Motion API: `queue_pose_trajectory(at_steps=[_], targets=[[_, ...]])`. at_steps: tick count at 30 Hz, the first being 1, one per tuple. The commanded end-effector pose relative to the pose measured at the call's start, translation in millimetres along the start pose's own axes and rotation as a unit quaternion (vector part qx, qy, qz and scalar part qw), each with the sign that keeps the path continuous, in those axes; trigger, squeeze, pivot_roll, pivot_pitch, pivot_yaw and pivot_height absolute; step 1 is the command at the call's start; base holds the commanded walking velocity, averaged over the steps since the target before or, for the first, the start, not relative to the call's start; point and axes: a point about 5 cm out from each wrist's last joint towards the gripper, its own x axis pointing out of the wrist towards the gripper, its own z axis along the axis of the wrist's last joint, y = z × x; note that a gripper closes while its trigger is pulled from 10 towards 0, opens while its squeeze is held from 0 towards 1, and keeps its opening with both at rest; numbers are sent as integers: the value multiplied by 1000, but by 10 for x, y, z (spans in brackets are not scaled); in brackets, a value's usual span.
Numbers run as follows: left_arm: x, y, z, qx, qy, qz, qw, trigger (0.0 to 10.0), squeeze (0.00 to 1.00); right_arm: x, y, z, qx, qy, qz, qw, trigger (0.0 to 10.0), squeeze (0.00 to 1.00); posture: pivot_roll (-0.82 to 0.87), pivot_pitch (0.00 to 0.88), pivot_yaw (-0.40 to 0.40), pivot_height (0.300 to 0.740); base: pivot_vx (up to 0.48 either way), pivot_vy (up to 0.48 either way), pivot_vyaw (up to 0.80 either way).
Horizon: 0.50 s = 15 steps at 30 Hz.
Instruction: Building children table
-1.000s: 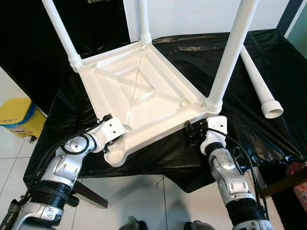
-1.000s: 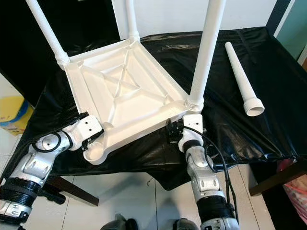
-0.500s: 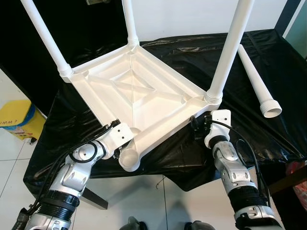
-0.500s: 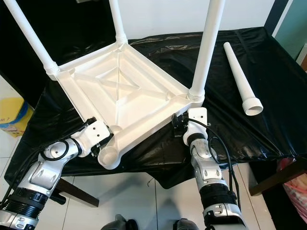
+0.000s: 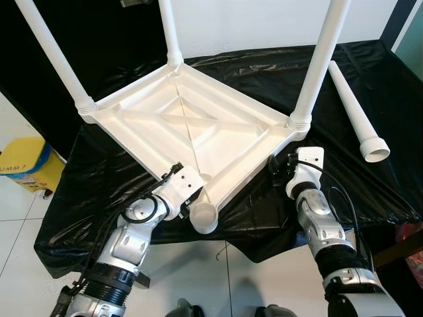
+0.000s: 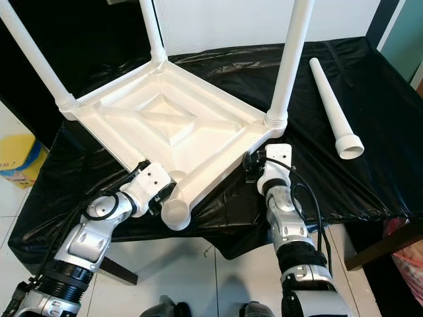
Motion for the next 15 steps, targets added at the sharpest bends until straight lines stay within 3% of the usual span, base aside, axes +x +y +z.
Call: queue_pose_trajectory(at_steps=[1,2,4,9,12,15], targets=[[103,-191,222,1,-53,-52,997,10000,0,33,322,29,-1,-8,56,998,10000,0,-8,89,74,740,0,0,0],[103,-191,222,1,-53,-52,997,10000,0,33,322,29,-1,-8,56,998,10000,0,-8,89,74,740,0,0,0],[44,-23,200,1,-55,-27,998,10000,0,18,274,35,-7,-15,38,999,10000,0,-5,88,69,740,0,0,0],[-72,193,137,-1,-56,-1,998,10000,0,-49,149,8,-17,-23,6,1000,10000,0,-1,88,62,740,0,0,0],[-229,434,68,1,-60,23,998,10000,0,-171,9,-3,-30,-42,-30,998,10000,0,-11,88,60,740,0,0,0],[-308,562,59,9,-72,35,997,10000,0,-291,11,13,-43,-64,-25,997,10000,0,-12,90,59,740,0,0,0]])
